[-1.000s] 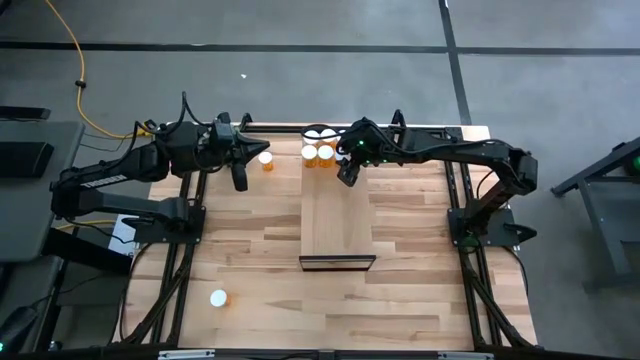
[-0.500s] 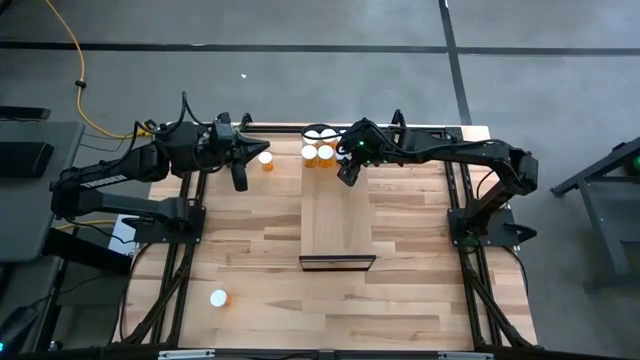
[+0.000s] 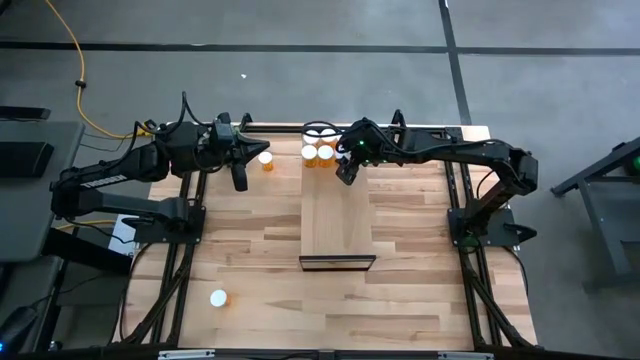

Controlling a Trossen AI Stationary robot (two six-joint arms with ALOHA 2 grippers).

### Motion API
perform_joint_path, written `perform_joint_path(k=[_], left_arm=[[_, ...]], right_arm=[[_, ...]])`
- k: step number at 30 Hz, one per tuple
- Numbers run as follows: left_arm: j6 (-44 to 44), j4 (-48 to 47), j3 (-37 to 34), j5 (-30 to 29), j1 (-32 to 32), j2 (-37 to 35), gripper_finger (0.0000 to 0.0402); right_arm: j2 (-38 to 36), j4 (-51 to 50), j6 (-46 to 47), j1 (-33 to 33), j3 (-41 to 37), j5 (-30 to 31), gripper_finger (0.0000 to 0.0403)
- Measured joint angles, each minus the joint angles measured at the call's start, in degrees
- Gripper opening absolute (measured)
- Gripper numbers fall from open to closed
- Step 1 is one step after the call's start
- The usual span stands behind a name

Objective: Pick and place medicine bottles onto shelf by color
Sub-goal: Put the orange pill bottle on the shelf

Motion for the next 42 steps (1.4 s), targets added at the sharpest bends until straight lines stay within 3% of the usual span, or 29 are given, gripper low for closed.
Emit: perform_joint_path(k=[11,20,28,32,37,42], left_arm=[[-0.9,0.0,0.0,-0.1,0.0,0.0,0.0000],[-0.9,0.0,0.0,-0.1,0.0,0.0,0.0000],[0.0,0.0,0.0,-0.2,0.0,-0.1,0.0000],[1.5,0.1,0.0,-0.2,0.0,-0.1,0.0000],[4.1,2.2,0.0,-0.1,0.0,-0.1,0.0000],[1.5,7.5,-3.4,5.2,0.0,-0.9,0.0000]], right_arm=[[0.0,-0.1,-0.4,0.0,0.0,0.0,0.0278],[-2.3,-8.1,-7.4,0.0,2.3,0.1,0.0283],[-10.9,-15.0,-8.8,-0.1,2.0,-0.6,0.0283],[-20.2,-5.7,-3.7,-0.1,-9.1,-3.7,0.0283],[-32.6,18.0,11.9,0.6,-26.1,-12.4,0.0283],[-39.4,37.1,19.4,0.5,-33.9,-14.7,0.0283]])
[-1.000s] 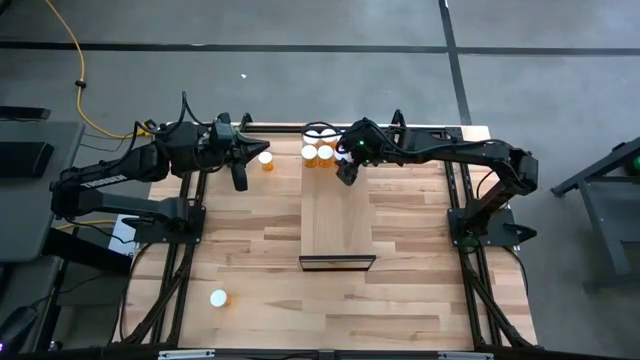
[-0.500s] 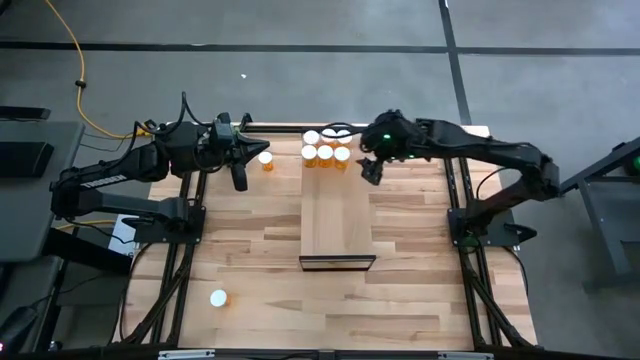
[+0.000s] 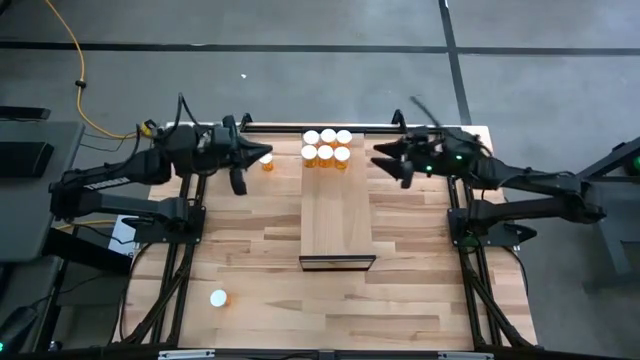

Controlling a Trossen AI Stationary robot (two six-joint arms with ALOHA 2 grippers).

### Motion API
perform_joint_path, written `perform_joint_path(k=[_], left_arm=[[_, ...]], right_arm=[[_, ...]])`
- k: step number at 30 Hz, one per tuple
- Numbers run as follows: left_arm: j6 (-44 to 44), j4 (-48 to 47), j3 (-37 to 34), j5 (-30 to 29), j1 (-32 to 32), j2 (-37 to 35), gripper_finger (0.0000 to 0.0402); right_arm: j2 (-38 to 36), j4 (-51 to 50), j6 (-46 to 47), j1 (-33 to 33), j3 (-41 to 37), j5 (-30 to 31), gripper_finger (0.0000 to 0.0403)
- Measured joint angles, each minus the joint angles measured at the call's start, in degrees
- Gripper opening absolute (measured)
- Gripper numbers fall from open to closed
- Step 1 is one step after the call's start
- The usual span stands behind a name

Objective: Pick and place medicine bottles onto shelf by color
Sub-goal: Put the orange pill bottle on the shelf

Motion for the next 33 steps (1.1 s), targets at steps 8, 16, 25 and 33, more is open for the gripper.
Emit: perform_joint_path(k=[8,16,25,33], left_arm=[[-7.8,26.4,-17.2,2.3,-0.5,-5.0,0.0000],[-4.9,27.3,-17.6,2.2,-0.5,-6.7,0.0000],[-4.4,20.0,-17.6,2.2,-0.5,-9.5,0.0000],[-3.9,16.9,-17.6,2.2,-0.5,-10.2,0.0000]], right_arm=[[-3.9,6.6,-0.1,0.0,-1.4,-0.3,0.0283],[-2.4,6.6,-6.6,0.0,-1.4,2.0,0.0283],[-2.4,1.6,-16.5,0.0,-1.4,-5.2,0.0172],[-2.5,1.4,-16.9,0.0,-1.4,-10.0,0.0022]])
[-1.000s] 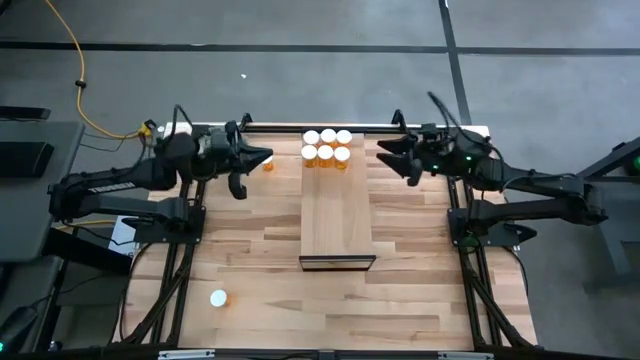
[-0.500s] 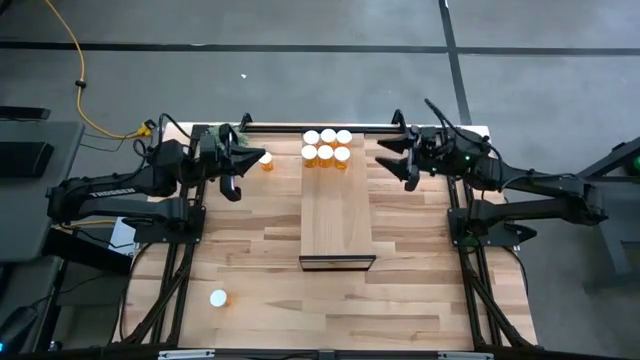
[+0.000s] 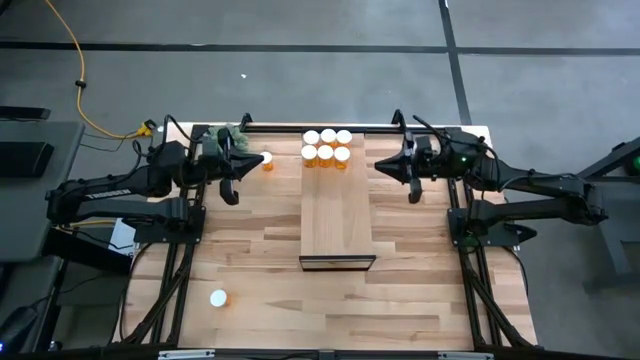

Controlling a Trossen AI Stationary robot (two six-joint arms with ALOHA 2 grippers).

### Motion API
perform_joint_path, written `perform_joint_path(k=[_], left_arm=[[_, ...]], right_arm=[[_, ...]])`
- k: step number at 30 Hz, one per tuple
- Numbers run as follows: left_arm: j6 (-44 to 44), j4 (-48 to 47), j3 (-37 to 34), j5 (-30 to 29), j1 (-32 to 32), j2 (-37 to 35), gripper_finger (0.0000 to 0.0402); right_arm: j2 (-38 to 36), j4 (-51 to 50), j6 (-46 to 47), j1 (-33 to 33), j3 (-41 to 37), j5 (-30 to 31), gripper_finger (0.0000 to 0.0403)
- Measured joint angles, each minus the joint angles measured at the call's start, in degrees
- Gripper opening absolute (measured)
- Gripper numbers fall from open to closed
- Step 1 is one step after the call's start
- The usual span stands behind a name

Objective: Pick and place medicine bottles onto shelf by color
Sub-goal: Put the orange pill bottle on the shelf

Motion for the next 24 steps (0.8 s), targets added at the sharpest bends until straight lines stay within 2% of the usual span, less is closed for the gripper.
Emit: perform_joint_path(k=[4,16,20,24], left_arm=[[0.0,0.0,0.0,0.0,0.0,0.0,0.0001],[0.9,0.0,0.0,-0.4,0.0,0.1,0.0006],[0.2,-0.9,0.2,-4.4,0.7,1.2,0.0037],[0.4,-10.4,4.7,-4.6,3.0,3.4,0.0100]], right_arm=[[0.0,0.0,-0.1,0.0,0.0,-2.0,0.0004],[0.0,-0.2,-0.1,0.0,0.0,-2.1,0.0000],[0.0,-0.5,0.4,0.0,0.0,-2.9,0.0000],[0.0,-0.5,1.6,0.0,0.0,-4.3,0.0000]])
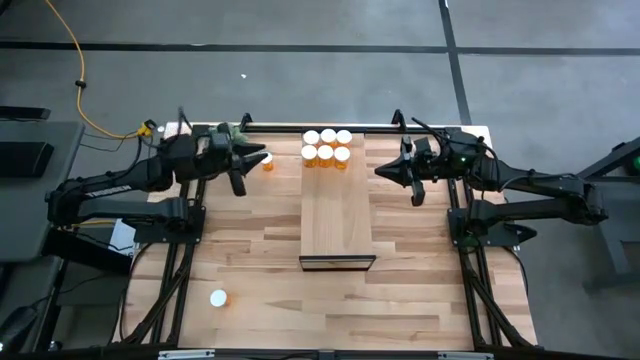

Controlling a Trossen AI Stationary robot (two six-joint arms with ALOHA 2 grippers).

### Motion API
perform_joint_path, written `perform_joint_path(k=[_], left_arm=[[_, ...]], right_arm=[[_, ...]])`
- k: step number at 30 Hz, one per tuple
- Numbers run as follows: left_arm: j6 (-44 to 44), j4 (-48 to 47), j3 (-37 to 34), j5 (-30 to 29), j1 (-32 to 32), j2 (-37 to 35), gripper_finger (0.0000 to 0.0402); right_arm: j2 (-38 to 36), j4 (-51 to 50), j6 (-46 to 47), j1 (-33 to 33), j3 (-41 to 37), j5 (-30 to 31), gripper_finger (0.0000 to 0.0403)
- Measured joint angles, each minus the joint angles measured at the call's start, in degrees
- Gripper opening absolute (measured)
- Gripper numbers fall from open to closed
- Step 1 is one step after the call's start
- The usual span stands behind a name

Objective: Pick and place medicine bottles onto shelf by color
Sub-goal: Put the orange pill bottle on the shelf

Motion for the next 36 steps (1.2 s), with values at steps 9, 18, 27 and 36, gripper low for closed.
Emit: perform_joint_path(k=[9,18,27,36], left_arm=[[1.8,-23.3,12.0,1.7,5.6,7.6,0.0267],[4.6,-40.6,23.8,0.9,15.2,20.0,0.0343],[6.1,-51.7,29.1,2.9,25.3,38.9,0.0342],[7.9,-52.6,29.2,2.3,25.7,50.8,0.0342]], right_arm=[[0.0,-0.7,1.8,0.0,0.0,-0.2,0.0000],[0.0,-0.9,1.9,0.0,0.0,-0.2,0.0000],[0.0,-2.0,1.9,0.0,0.0,-0.2,0.0000],[0.0,-4.0,2.6,0.0,0.0,-0.2,0.0000]])
